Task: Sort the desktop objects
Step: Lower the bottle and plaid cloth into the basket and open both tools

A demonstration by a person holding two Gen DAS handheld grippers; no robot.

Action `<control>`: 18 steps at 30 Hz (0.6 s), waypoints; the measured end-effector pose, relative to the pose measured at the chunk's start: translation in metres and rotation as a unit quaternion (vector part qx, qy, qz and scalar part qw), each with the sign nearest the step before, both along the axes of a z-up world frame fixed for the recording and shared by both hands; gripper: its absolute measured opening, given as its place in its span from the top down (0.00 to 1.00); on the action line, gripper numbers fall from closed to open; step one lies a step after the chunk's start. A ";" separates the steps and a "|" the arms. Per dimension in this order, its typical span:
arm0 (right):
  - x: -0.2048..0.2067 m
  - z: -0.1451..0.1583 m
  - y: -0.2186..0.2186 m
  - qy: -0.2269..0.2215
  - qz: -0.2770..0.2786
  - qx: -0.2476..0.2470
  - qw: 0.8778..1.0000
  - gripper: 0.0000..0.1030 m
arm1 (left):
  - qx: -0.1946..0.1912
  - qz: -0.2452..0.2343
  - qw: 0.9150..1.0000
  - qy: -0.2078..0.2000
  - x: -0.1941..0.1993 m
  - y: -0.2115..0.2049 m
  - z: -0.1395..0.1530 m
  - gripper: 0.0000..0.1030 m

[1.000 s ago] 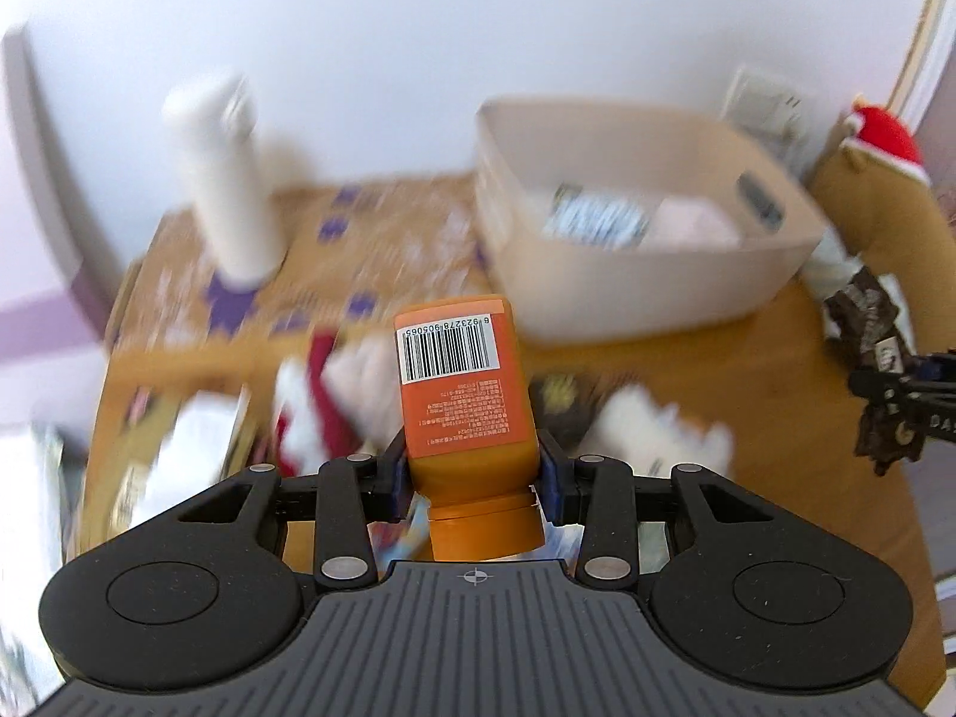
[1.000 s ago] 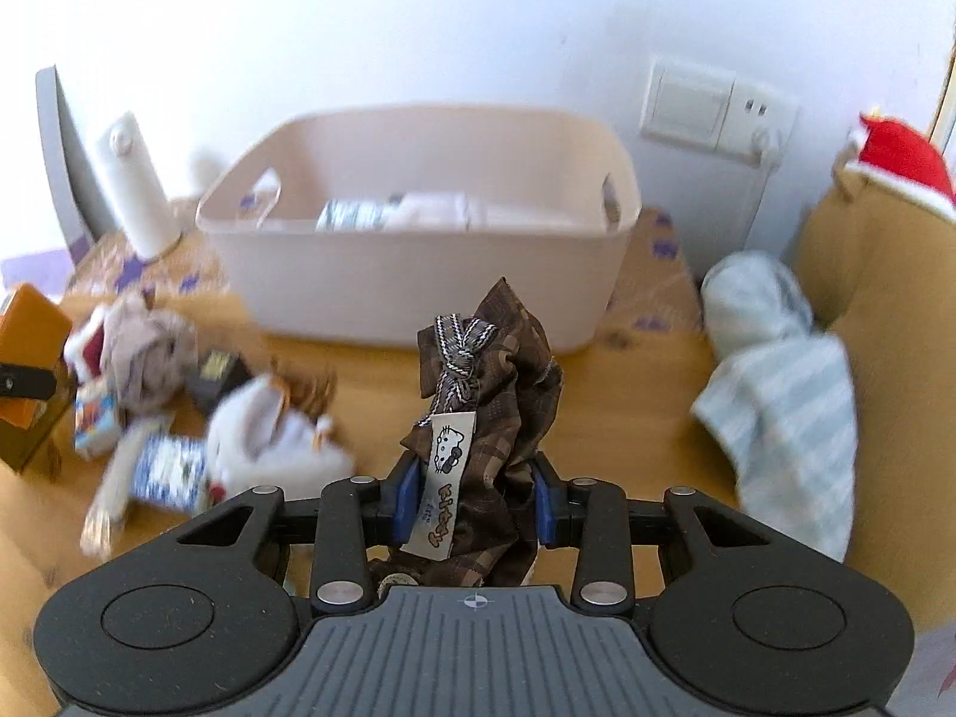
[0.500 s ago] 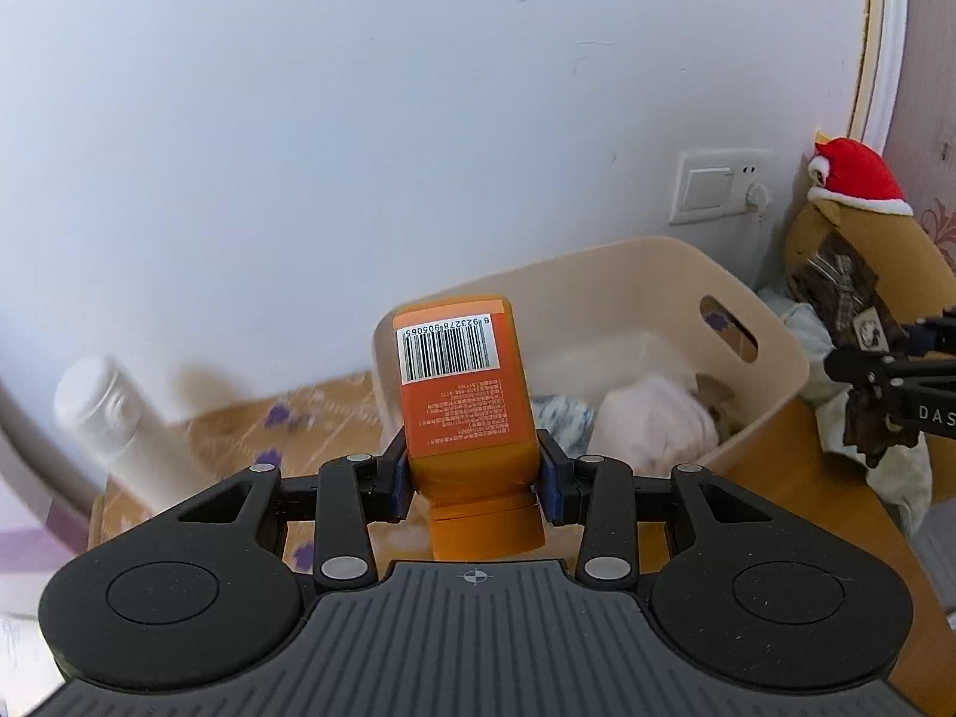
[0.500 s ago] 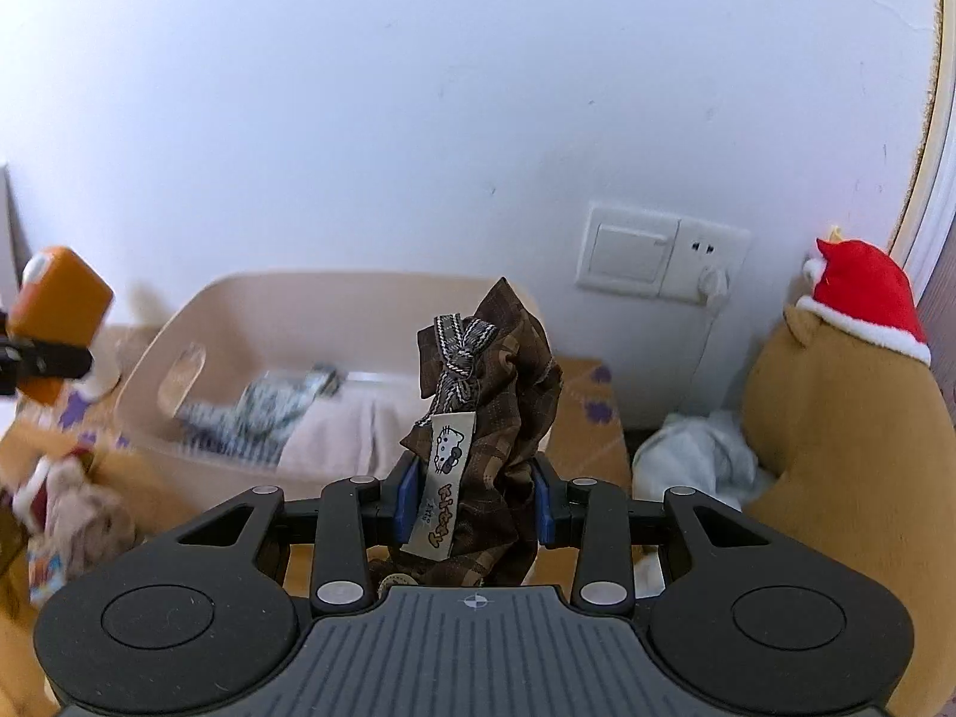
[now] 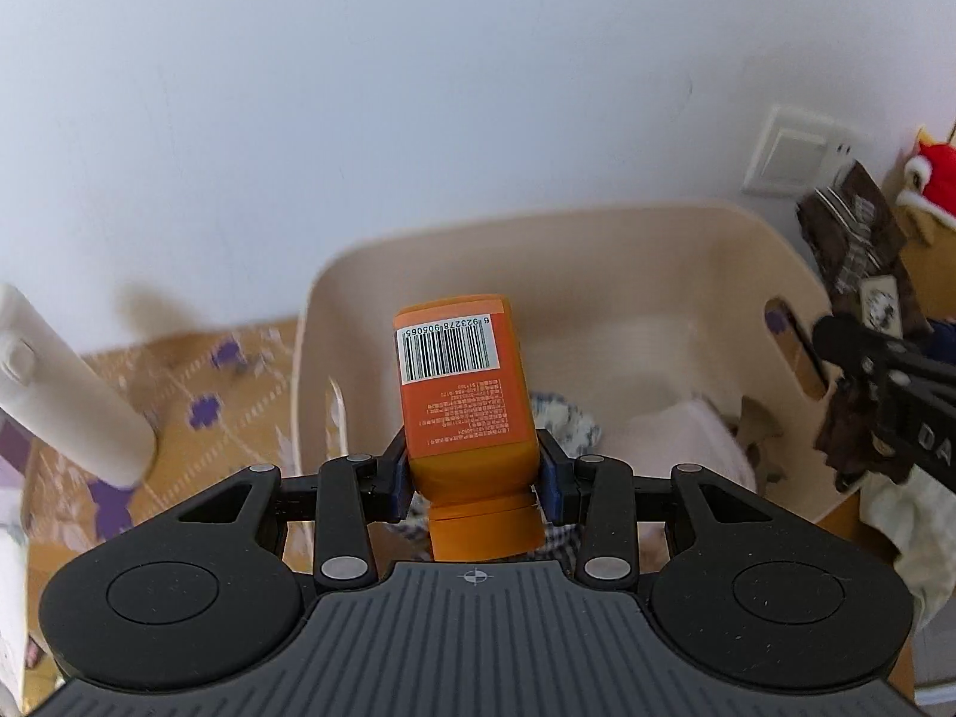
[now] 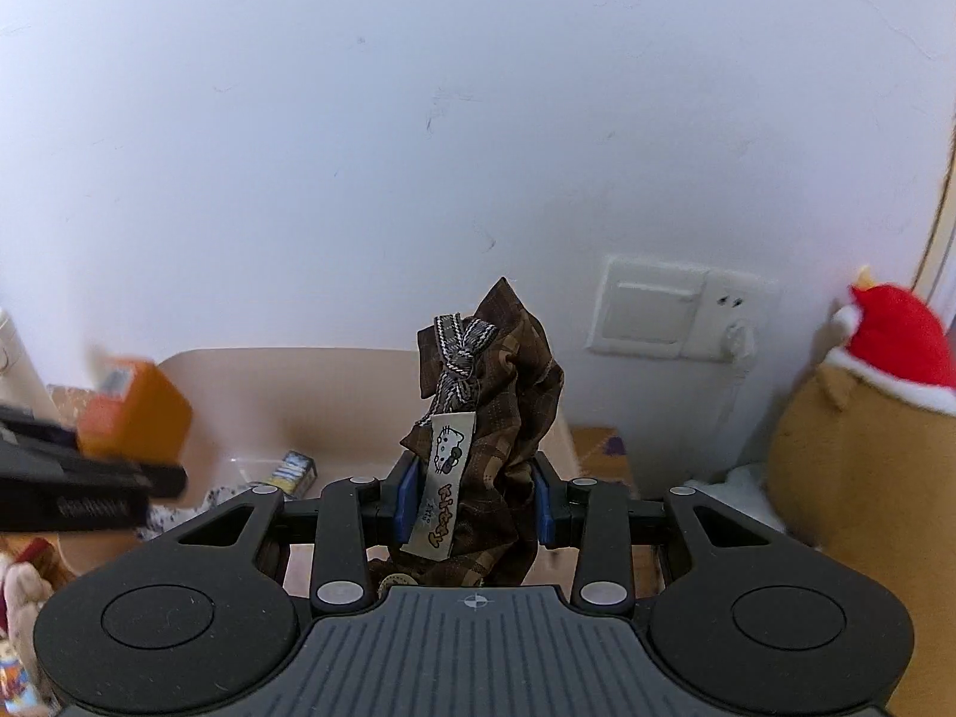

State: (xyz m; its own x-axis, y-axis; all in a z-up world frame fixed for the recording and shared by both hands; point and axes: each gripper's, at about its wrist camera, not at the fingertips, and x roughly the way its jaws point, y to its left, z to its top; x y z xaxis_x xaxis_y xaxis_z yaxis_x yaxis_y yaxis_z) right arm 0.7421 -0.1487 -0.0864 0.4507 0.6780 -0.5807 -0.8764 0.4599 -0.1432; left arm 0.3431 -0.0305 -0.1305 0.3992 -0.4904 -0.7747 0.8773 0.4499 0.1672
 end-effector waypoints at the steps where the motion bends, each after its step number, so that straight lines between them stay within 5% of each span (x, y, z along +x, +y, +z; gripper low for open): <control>1: 0.002 -0.003 0.005 0.006 0.000 -0.004 1.000 0.66 | 0.007 -0.005 1.000 0.001 0.000 -0.002 -0.003 0.61; 10: 0.006 -0.035 0.035 0.019 0.030 -0.066 0.997 0.63 | 0.033 -0.043 0.998 0.008 0.001 0.008 -0.014 0.56; 12: 0.007 -0.037 0.034 0.022 0.034 -0.068 0.997 0.55 | 0.021 -0.059 0.998 0.007 -0.001 0.013 -0.008 0.31; 13: 0.007 -0.036 0.032 0.023 0.035 -0.064 0.997 0.52 | 0.017 -0.059 0.998 0.000 -0.003 0.015 -0.006 0.27; 18: 0.002 -0.029 0.024 0.010 0.051 -0.049 0.997 0.24 | 0.006 -0.072 0.997 0.003 -0.007 0.026 0.008 0.25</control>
State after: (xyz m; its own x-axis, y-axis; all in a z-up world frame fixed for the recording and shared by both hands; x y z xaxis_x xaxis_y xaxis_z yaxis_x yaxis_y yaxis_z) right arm 0.7437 -0.1252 -0.1151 0.3701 0.6599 -0.6539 -0.9210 0.3529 -0.1651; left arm 0.3365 -0.0046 -0.1222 0.3200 -0.5331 -0.7832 0.9339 0.3169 0.1659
